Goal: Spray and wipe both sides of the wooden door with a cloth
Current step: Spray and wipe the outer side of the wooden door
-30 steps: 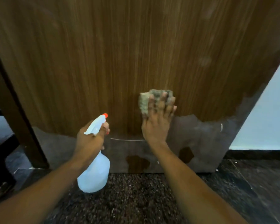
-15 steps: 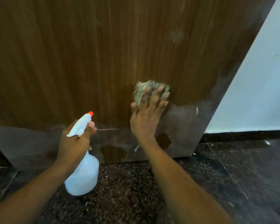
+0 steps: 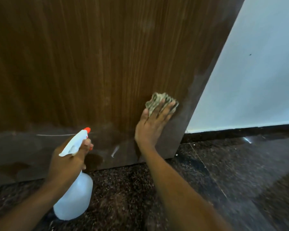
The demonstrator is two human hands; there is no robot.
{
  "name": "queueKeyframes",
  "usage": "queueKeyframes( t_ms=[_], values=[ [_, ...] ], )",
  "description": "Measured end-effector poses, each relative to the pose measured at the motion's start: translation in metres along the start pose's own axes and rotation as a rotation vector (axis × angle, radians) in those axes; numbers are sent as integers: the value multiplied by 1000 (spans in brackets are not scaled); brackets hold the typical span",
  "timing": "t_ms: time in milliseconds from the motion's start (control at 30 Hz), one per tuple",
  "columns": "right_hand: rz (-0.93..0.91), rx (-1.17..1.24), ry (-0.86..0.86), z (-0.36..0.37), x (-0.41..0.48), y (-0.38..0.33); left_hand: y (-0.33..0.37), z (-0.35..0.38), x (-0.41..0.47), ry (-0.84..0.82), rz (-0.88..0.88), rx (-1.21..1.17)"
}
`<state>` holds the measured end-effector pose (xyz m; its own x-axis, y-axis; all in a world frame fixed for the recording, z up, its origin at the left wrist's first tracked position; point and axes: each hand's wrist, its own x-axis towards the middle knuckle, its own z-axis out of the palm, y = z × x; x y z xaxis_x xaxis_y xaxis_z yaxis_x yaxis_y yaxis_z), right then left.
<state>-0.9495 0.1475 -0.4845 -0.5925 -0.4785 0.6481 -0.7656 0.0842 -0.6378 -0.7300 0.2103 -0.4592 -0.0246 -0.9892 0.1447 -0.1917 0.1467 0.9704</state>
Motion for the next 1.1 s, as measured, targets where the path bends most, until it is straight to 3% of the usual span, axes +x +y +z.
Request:
queueKeyframes(
  t_ms=[33, 133, 200, 267, 333, 433, 500, 600, 700, 900, 1100],
  values=[
    [117, 56, -21, -2, -1, 11, 0, 4, -1, -8, -7, -10],
    [702, 294, 101, -23, 48, 32, -2, 12, -7, -24, -12, -24],
    [772, 336, 182, -47, 89, 30, -8, 16, -10, -29, -16, -24],
    [508, 248, 210, -60, 112, 17, -11, 22, -13, -48, -13, -16],
    [102, 20, 167, -61, 113, 19, -15, 28, -14, -73, -8, -13],
    [-669, -423, -202, -68, 92, 82, -22, 44, -17, -114, -59, -18],
    [-1070, -659, -403, -86, 91, 138, -20, 57, -21, -124, -90, -41],
    [-1290, -766, -402, -102, 105, 170, -16, 79, -32, -127, -95, -53],
    [-1120, -625, -314, -91, 96, 183, -29, 104, -45, -102, -183, 22],
    [-199, -176, -144, -35, 13, 164, -50, 129, -56, -147, -277, 102],
    [482, 246, 50, 5, -22, 143, -40, 125, -54, -175, -170, 17]
  ],
)
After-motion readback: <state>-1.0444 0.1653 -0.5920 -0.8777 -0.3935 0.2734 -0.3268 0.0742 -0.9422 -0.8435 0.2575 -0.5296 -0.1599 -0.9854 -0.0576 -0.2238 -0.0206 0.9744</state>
